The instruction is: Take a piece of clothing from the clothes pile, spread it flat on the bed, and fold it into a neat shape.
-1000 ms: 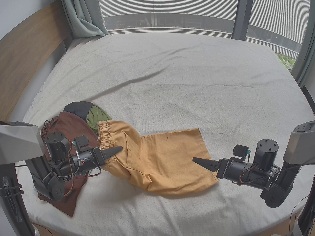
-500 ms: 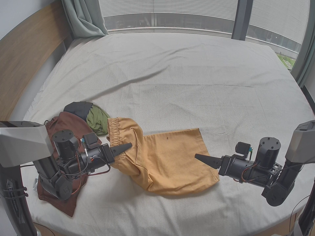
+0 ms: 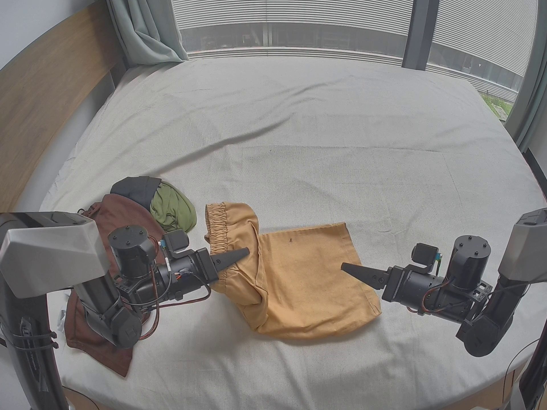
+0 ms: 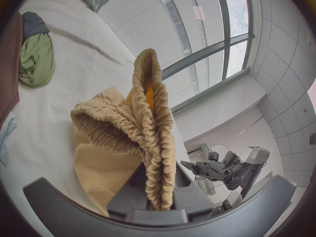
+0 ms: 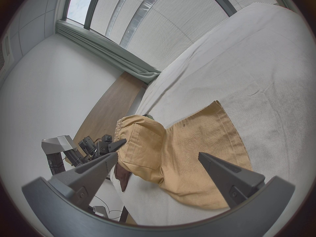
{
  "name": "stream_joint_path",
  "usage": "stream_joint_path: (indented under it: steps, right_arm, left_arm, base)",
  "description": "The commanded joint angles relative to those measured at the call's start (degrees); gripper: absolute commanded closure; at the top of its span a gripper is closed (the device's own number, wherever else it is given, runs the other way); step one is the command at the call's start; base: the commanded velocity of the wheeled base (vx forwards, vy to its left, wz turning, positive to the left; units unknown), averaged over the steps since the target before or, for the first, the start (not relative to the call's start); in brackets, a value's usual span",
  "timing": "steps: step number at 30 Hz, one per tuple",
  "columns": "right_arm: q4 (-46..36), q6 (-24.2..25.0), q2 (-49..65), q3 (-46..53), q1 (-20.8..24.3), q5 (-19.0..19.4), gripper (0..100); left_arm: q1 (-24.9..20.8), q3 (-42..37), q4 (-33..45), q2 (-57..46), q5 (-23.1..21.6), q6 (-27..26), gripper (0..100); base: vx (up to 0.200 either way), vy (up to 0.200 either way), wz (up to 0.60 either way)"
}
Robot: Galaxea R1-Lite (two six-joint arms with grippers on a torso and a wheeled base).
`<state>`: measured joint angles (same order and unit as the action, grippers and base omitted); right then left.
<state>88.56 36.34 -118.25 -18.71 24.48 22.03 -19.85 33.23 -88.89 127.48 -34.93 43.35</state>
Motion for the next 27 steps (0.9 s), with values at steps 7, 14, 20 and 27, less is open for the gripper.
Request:
stream_joint_path:
  steps: [7, 14, 20, 27]
  right_arm:
    - [0.0, 0.0, 0.8, -1.2, -2.0, 0.0, 0]
    - [0.0, 0.0, 1.2, -1.8, -2.5, 0.0, 0]
    - [-0.1, 0.0, 1.6, -2.1, -2.9, 0.0, 0]
    - [-0.1, 0.0, 1.7, -2.5, -3.2, 0.0, 0]
  left_arm:
    - [-3.5, 4.1, 0.1, 3.0, 1.2, 1.3, 100]
    - [-6.3, 7.8, 0.2, 6.2, 1.7, 2.4, 100]
    - [-8.5, 10.0, 0.2, 7.4, 2.2, 5.3, 100]
    - [-10.4, 12.3, 0.3, 9.2, 3.5, 7.5, 100]
  base:
    - [0.0, 0.0, 0.0]
    - [0.0, 0.0, 0.0]
    - [0.0, 0.0, 0.0]
    - [0.0, 0.0, 0.0]
